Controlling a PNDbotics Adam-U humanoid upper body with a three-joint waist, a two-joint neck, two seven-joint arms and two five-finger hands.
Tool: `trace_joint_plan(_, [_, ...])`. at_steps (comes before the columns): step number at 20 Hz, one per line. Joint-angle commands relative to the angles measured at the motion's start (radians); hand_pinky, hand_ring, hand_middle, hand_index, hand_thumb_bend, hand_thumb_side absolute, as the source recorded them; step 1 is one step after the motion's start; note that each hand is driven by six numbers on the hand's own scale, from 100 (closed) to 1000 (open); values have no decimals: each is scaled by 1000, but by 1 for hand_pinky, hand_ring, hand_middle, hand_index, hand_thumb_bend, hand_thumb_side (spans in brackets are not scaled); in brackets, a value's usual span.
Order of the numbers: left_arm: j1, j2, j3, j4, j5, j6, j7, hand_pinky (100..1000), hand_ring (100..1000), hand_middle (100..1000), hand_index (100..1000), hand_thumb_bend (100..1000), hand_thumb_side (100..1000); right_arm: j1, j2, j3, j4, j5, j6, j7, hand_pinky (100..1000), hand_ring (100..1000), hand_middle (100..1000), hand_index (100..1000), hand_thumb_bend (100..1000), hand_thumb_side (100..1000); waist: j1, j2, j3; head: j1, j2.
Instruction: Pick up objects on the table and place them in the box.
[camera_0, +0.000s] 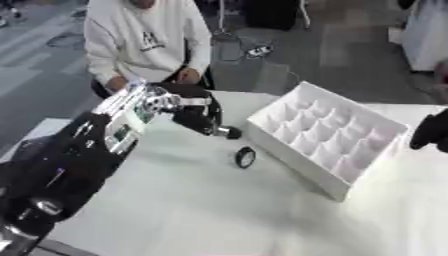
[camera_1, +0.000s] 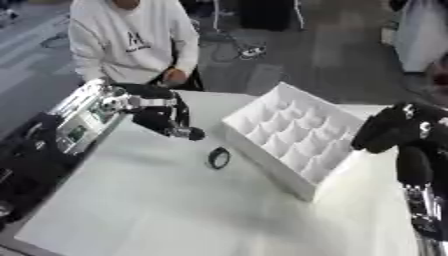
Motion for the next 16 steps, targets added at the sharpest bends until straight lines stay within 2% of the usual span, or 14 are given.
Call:
trace_joint_plan(1, [-28, 10, 5, 17, -9, -1, -19, 195, 412, 555, 702, 667, 956, -14, 3, 4, -14, -6, -31, 33, 380, 468, 488, 564, 100, 626, 0, -26, -1, 17, -4])
trace_joint_plan(8, [-46, -7, -3, 78, -73, -13, -60, 192, 415, 549, 717, 747, 980, -13, 6, 6, -13, -6, -32, 38, 380, 468, 488, 565, 100, 630, 1, -27, -3, 23, -6])
trace_joint_plan(14, [-60, -23, -10, 129, -117, -41, -110, 227, 442, 577, 765, 900, 1000, -11, 8, 7, -15, -6, -28, 42, 379, 468, 489, 566, 100, 633, 2, -25, -5, 23, -12])
trace_joint_plan(16, [-64, -29, -12, 142, -134, -52, -128, 231, 445, 580, 765, 912, 1000, -10, 8, 7, -15, -6, -26, 44, 379, 468, 490, 566, 100, 634, 2, -23, -6, 22, -13])
